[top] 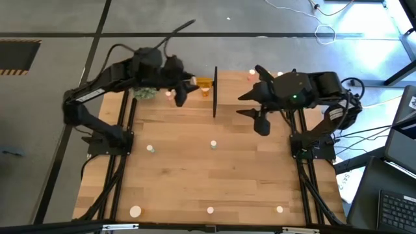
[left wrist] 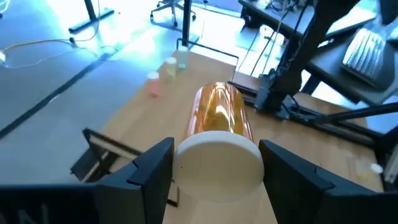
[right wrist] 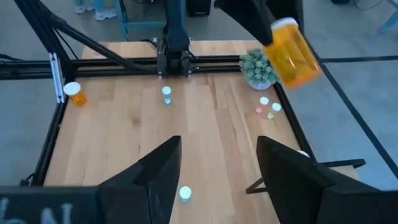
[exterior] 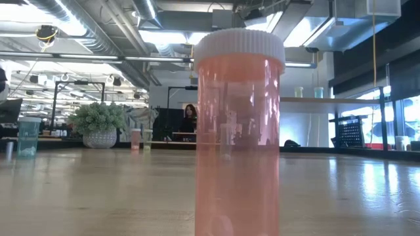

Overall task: Pick and place medicine bottles onto shelf by color
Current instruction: Put the middle orange pill bottle on the shelf

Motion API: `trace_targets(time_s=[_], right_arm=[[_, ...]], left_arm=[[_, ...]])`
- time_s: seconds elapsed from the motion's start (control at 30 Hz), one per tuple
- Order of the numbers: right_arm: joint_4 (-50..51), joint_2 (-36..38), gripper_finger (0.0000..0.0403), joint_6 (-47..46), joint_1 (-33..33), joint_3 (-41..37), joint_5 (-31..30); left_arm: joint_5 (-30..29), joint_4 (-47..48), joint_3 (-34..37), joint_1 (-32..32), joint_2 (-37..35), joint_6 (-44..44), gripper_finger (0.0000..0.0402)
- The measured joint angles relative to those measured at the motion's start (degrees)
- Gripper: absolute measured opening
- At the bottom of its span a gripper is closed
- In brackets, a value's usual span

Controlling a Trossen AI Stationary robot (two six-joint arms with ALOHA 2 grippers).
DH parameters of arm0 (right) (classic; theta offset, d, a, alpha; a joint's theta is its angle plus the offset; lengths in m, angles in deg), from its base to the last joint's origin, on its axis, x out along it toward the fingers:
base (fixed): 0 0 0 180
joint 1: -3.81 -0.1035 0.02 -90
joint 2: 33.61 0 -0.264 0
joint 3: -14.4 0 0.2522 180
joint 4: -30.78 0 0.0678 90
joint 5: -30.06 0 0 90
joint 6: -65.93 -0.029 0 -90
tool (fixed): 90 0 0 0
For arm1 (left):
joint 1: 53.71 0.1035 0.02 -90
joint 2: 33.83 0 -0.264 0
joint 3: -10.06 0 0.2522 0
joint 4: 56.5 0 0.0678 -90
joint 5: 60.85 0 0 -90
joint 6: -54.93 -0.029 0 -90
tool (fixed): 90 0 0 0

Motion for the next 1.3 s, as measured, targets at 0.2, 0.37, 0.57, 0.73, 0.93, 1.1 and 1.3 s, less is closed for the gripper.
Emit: trace_targets(time_s=[0.2, 0.37, 0.57, 0.73, 0.93, 1.1, 1.3], right_arm=[[1.31, 1.09, 0.0211, -1.59, -0.13, -0.02, 0.02], [4.27, 2.00, 0.0211, -2.97, -0.24, 0.00, 0.01], [6.59, 2.45, 0.0211, -4.33, -0.24, 0.00, -0.02], [7.20, 2.54, 0.0211, -4.31, -0.24, -0.02, -0.42], [8.64, 2.56, 0.0211, -4.22, -0.24, -2.36, -0.44], [9.40, 2.52, 0.0211, -2.18, -0.09, -6.45, -0.48], [7.92, 2.47, 0.0211, 1.13, 0.00, -10.55, -0.50]], left_arm=[[0.88, 9.66, -15.67, 2.57, 11.65, -4.12, 0.0208], [2.56, 19.19, -28.38, 5.52, 20.81, -7.41, 0.0208], [7.52, 22.82, -31.69, 9.67, 26.60, -10.12, 0.0208], [7.39, 25.89, -31.68, 11.20, 29.99, -11.40, 0.0208], [7.97, 27.34, -31.65, 9.84, 32.01, -12.10, 0.0208], [7.93, 28.12, -31.65, 6.85, 31.85, -12.45, 0.0208], [7.21, 29.93, -31.67, 3.50, 30.78, -11.29, 0.0208]])
